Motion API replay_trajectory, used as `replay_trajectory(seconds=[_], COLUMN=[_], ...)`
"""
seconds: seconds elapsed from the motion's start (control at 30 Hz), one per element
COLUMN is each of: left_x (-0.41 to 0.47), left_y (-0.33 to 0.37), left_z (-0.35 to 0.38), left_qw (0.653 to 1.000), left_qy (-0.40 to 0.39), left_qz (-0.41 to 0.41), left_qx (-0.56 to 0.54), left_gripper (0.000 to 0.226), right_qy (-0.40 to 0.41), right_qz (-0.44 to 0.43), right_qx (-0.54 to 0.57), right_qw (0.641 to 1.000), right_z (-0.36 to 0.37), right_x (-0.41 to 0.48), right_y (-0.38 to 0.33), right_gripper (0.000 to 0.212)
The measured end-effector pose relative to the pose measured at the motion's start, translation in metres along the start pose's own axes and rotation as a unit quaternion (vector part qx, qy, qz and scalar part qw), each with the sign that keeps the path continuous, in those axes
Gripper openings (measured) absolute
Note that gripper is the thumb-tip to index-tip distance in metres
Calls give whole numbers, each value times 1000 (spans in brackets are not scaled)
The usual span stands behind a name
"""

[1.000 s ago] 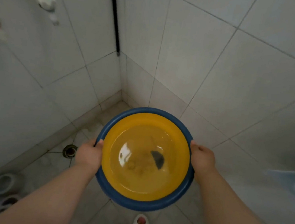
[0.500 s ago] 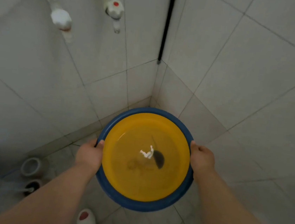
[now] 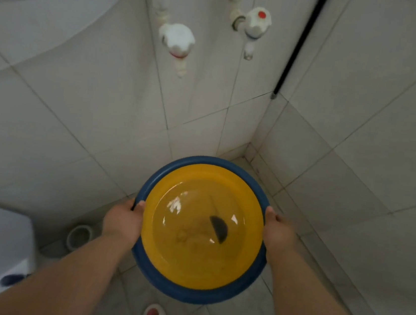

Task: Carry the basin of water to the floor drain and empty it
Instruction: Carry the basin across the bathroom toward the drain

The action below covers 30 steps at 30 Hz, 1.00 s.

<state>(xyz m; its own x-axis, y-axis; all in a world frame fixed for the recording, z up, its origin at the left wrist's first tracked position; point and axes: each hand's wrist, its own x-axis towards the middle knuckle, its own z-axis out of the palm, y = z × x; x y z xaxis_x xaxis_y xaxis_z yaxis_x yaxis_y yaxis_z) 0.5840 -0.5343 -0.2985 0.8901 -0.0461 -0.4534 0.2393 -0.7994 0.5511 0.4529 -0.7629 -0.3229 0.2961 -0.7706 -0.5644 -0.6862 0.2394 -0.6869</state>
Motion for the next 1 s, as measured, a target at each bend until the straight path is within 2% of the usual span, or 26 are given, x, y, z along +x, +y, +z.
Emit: replay_trajectory(seconds=[0.17, 0.3, 0.5, 0.6, 0.73, 1.0], left_x=[18, 27, 30, 32, 37, 67], left_y=[-20, -41, -64, -71, -81, -118], left_z=[-16, -16, -1, 9, 21, 49], left_qw=[1000, 998, 994, 991, 984, 969], left_qy=[-6, -5, 14, 17, 26, 47], left_qz=[-10, -49, -100, -124, -165, -216], left_qx=[-16, -28, -37, -51, -60, -113], left_gripper=[30, 28, 33, 20, 32, 30], right_qy=[-12, -18, -59, -82, -109, -132], right_qz=[-5, -20, -47, -53, -70, -81], right_qx=[-8, -50, -116, -151, -192, -220], right_qw=[1000, 998, 990, 984, 973, 963], right_z=[36, 56, 71, 78, 87, 132], right_x=[0, 4, 21, 33, 47, 76], right_y=[4, 4, 1, 0, -3, 12], right_gripper=[51, 46, 51, 54, 55, 49])
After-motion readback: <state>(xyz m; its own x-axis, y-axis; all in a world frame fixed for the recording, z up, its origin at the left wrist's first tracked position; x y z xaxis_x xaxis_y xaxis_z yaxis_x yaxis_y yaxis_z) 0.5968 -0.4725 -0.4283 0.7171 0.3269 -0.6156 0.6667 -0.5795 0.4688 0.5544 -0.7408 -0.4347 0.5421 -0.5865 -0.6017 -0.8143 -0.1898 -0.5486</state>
